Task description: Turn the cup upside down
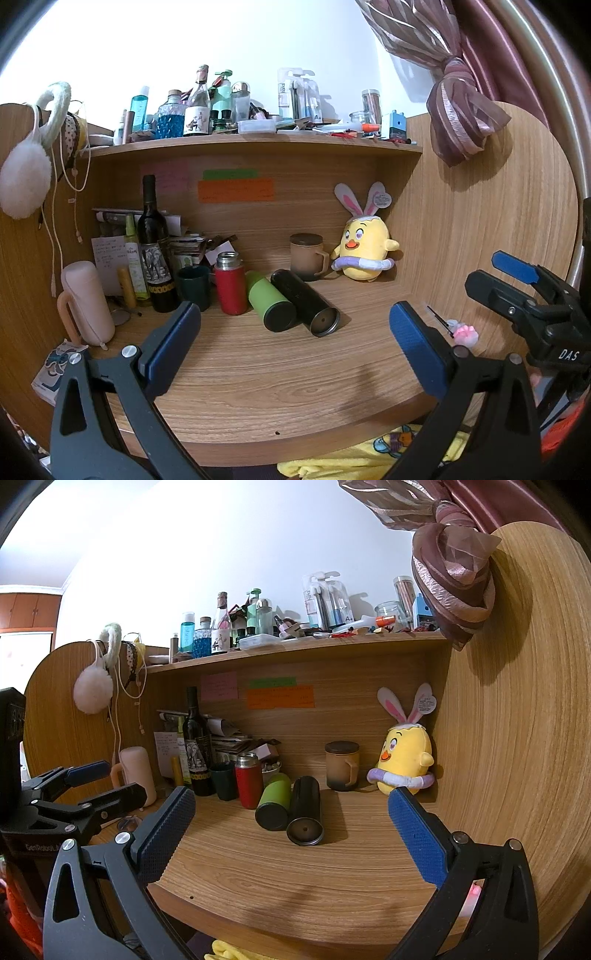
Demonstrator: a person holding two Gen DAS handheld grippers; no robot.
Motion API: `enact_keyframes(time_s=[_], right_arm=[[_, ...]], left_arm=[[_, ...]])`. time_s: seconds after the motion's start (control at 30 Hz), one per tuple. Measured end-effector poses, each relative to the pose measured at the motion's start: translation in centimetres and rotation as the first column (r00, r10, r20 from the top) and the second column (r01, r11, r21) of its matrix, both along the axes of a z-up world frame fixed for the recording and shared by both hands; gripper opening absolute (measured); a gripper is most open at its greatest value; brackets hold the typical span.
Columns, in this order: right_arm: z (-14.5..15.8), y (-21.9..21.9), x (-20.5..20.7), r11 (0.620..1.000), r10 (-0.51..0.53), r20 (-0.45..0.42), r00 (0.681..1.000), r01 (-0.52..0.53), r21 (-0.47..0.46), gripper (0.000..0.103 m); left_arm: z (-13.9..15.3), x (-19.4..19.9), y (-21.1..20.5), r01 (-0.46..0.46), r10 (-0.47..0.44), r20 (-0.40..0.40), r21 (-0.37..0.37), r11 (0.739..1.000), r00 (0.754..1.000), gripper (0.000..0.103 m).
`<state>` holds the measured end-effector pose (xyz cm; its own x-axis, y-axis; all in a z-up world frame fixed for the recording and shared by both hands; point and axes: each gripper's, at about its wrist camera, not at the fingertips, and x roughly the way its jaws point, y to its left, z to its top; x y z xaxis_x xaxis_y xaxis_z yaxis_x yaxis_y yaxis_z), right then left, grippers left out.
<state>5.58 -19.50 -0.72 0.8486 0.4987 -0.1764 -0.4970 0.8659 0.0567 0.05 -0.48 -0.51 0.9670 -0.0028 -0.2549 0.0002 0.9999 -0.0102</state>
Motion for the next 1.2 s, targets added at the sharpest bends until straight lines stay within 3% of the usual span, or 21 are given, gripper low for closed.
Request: enact_keyframes(time_s=[1.2], right_arm=[[-0.05, 0.21, -0.26, 1.0, 0.001, -0.001, 1.0, -0.001, -0.001, 0.103]], left_arm=[[-0.04, 0.1, -0.51, 0.016, -0.016, -0.018, -0.016, 1.0, 1.0, 0.103]])
